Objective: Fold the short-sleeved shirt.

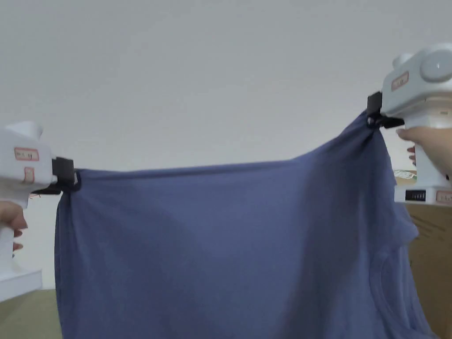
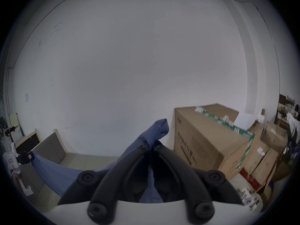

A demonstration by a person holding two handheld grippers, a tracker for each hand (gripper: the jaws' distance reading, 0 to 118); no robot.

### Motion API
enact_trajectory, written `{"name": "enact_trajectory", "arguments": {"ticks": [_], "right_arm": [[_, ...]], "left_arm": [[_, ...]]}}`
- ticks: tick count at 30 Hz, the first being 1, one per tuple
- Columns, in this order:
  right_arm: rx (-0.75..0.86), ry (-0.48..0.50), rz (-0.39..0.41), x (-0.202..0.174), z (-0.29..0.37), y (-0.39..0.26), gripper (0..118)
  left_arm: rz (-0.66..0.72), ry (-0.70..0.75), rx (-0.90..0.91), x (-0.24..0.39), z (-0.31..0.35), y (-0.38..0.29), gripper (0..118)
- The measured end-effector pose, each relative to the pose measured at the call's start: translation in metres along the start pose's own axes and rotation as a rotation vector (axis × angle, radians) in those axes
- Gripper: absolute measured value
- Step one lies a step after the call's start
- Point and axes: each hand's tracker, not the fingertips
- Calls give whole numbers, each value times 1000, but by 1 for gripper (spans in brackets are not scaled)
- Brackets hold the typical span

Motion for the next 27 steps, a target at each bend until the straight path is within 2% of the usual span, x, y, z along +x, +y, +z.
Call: {"name": "enact_trajectory", "arguments": {"ticks": [5,10,13,17,18,22,25,27], "right_arm": [[68,-64,75,-9,-22,6,3],[40,-72,60,-3,-46,-60,3],[-83,-55,-12,13,-55,-150,3],[-370,-43,-106,41,-44,-311,3],[-457,-29,-102,49,-35,-350,3],[-711,-33,39,79,36,-494,3],[-817,-10,47,106,116,-557,3],[-865,9,11,127,166,-581,3]], "left_arm": [[-15,11,49,7,-33,1,2],[-15,39,3,17,-64,-42,2],[43,49,-123,9,-76,-111,2],[150,36,-319,-9,-63,-235,2],[166,37,-384,-14,-54,-268,2],[108,48,-567,-26,14,-382,2],[68,24,-625,-43,73,-436,2],[63,20,-636,-48,116,-459,2]]}}
